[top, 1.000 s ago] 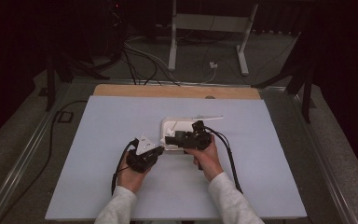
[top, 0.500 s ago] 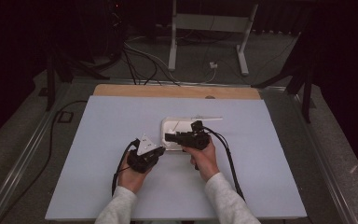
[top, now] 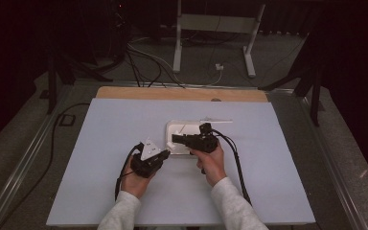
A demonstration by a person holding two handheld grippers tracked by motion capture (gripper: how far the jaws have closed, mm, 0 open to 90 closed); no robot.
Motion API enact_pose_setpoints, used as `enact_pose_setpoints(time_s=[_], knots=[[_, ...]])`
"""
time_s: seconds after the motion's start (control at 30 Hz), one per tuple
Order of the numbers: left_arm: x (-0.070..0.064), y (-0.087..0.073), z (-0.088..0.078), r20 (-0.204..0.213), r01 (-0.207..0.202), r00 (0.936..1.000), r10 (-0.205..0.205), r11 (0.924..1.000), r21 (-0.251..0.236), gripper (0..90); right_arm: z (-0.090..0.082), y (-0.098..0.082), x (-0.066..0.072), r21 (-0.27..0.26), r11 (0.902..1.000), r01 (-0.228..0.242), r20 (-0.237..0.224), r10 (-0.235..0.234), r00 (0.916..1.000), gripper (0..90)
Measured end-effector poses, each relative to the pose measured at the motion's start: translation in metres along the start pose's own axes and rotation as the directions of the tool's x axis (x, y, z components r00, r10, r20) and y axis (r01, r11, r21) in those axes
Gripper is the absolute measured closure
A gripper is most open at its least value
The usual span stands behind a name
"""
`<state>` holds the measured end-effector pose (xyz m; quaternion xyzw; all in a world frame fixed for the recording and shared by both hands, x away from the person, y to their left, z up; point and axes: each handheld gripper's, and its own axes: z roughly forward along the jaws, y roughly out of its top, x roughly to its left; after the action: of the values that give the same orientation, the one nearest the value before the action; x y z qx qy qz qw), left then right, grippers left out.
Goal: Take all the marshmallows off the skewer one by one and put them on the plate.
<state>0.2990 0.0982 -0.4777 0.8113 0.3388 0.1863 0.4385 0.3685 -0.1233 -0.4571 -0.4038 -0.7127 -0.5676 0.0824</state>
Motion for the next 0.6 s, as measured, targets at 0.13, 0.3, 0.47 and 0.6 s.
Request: enact_pose_setpoints(time_s=[0.13,0.3,0.47,0.6], knots=[[0.0,0.0,-0.001,0.002,-0.011,0.9999,0.011,0.9999,-0.008,90.0,-0.004,0.001,0.0,-0.009,0.9999,-0.005,0.001,0.005,1.0,79.3],[0.0,-0.001,-0.001,-0.006,-0.028,0.9996,0.028,0.9995,-0.011,90.0,-0.009,0.005,-0.001,-0.028,0.9995,-0.014,-0.001,0.014,0.9999,79.3],[-0.002,-0.002,-0.002,-0.026,-0.059,0.9979,0.059,0.9982,0.011,90.0,-0.018,0.01,-0.003,-0.075,0.9966,-0.033,-0.001,0.033,0.9995,79.2],[-0.003,-0.001,-0.002,-0.015,-0.059,0.9981,0.059,0.9982,-0.001,90.0,-0.027,0.017,-0.005,-0.073,0.9973,-0.015,0.014,0.016,0.9998,78.7]])
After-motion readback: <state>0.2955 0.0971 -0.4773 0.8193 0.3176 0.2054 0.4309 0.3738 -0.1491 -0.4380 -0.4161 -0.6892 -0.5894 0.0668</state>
